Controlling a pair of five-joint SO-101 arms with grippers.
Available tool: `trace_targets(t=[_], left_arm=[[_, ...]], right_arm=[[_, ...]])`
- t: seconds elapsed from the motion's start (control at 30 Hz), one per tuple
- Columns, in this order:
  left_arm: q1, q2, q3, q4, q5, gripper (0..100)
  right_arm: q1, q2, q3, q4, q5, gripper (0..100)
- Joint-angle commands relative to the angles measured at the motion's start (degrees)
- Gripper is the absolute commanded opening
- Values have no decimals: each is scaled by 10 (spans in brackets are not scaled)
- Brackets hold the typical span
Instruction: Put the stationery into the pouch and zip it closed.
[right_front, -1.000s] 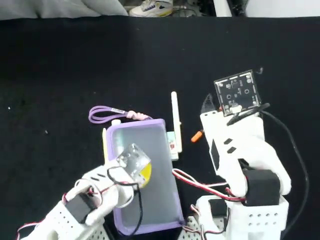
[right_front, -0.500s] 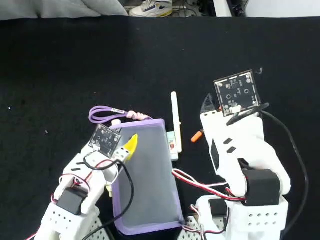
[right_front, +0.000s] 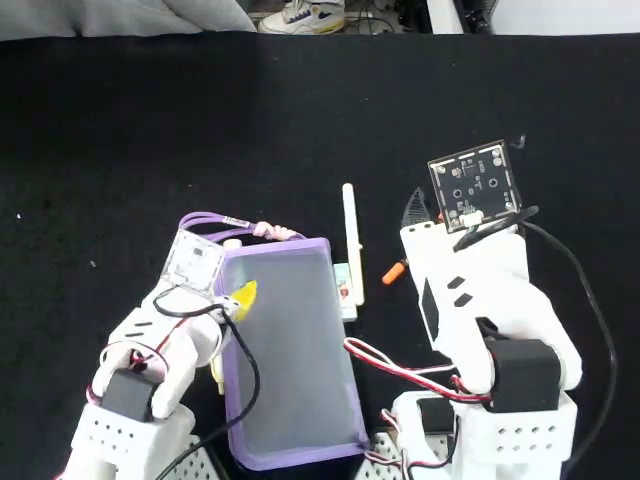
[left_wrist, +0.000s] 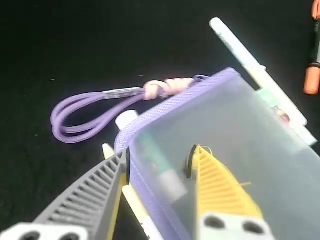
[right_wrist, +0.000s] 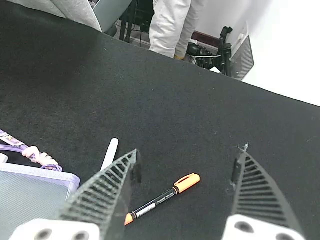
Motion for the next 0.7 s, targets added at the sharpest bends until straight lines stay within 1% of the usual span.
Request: trace_targets(t=[0.0,0.1,0.27,0.37,0.43,0.53,0.67], left_arm=[[8,142,-76,-25,-4,214],[9,262,-137,-33,8,214],[9,423,-230,-33,113,214],[9,500,-260,-33,149,214],[6,543,-275,-33,159,214],[-30,589,-297,-29,180,211],[-91,599,-306,-29,188,210]], right_arm=[[8,-2,-2,-10,-3,293],[8,-2,-2,-10,-3,293],[8,-2,9,-15,-3,293],[8,-2,11,-15,-1,293],[8,-2,11,-15,0,293],[8,-2,12,-15,0,293],[8,-2,13,-15,1,293]])
